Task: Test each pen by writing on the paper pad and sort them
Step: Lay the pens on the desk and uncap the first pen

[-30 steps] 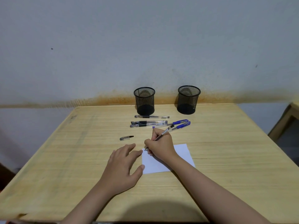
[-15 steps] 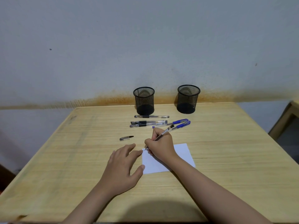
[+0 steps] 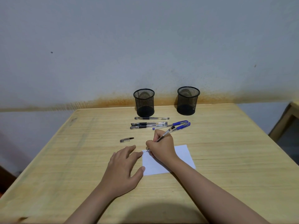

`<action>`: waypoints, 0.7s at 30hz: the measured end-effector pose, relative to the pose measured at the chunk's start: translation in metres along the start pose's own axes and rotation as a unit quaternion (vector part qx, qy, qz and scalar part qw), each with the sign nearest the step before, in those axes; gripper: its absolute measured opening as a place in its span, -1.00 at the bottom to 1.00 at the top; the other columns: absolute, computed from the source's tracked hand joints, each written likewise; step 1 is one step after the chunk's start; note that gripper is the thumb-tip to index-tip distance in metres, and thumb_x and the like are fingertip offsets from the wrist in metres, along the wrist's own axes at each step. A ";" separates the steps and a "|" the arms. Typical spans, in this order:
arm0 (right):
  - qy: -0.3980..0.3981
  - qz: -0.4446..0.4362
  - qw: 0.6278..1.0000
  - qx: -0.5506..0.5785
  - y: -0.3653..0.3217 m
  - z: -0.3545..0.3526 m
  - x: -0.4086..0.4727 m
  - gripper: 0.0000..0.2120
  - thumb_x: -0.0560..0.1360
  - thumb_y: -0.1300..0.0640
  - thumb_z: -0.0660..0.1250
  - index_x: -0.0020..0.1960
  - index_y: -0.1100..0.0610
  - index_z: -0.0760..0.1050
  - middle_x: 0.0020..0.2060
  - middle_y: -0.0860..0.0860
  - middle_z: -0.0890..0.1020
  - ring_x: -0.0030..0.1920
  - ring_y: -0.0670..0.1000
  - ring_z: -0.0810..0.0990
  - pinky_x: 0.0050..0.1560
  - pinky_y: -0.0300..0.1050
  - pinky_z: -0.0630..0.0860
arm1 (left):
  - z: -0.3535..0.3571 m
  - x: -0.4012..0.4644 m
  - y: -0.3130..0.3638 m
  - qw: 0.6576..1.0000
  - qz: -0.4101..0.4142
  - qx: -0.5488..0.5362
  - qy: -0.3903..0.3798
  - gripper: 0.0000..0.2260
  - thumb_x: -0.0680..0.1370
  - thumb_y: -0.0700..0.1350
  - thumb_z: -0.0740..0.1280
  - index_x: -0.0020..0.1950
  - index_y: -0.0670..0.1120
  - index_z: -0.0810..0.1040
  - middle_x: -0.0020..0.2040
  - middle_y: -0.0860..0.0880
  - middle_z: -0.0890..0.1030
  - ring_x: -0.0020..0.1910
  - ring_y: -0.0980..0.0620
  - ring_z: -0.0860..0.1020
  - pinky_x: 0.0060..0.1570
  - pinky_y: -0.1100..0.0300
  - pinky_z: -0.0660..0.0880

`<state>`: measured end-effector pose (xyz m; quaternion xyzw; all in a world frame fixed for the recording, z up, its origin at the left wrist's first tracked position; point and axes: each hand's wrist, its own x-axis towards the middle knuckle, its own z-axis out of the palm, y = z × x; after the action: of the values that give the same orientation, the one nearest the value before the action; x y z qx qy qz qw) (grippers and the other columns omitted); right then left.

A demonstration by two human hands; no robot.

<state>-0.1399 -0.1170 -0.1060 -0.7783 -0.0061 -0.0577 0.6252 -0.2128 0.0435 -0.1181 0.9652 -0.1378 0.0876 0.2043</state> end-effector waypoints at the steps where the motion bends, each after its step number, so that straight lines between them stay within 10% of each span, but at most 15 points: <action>1: -0.001 0.006 1.000 0.008 -0.001 -0.001 -0.001 -0.76 0.36 0.39 0.33 -0.36 0.20 0.31 -0.45 0.22 0.44 -0.44 0.27 0.55 -0.45 -0.08 0.52 | 0.000 0.000 0.001 1.000 0.000 0.001 -0.001 -0.57 0.44 0.23 0.11 0.30 0.20 0.35 0.39 0.10 0.33 0.37 0.07 0.27 0.34 -0.01 0.23; 10: 0.036 0.091 0.962 0.254 -0.002 -0.005 0.005 -0.70 0.44 0.25 0.45 -0.31 0.17 0.33 -0.50 0.11 0.51 -0.47 0.06 0.55 -0.38 -0.10 0.50 | -0.020 0.027 -0.015 0.995 0.004 -0.079 0.053 -0.66 0.40 0.19 0.26 0.11 0.11 0.53 0.13 0.15 0.51 0.15 0.12 0.46 0.15 0.02 0.41; 21: -0.018 0.034 0.984 0.176 -0.016 -0.010 -0.003 -0.81 0.41 0.15 0.48 -0.23 0.26 0.56 -0.31 0.23 0.62 -0.38 0.00 0.54 -0.40 -0.14 0.47 | -0.021 0.068 -0.043 0.983 -0.125 -0.095 0.095 -0.91 0.44 -0.09 0.42 -0.07 0.01 0.66 -0.13 0.10 0.59 -0.05 0.02 0.54 -0.01 0.02 0.51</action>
<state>-0.1451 -0.1225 -0.0886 -0.6566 -0.0011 -0.0208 0.7539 -0.1381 0.0745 -0.0993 0.9385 -0.0037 0.1388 0.3163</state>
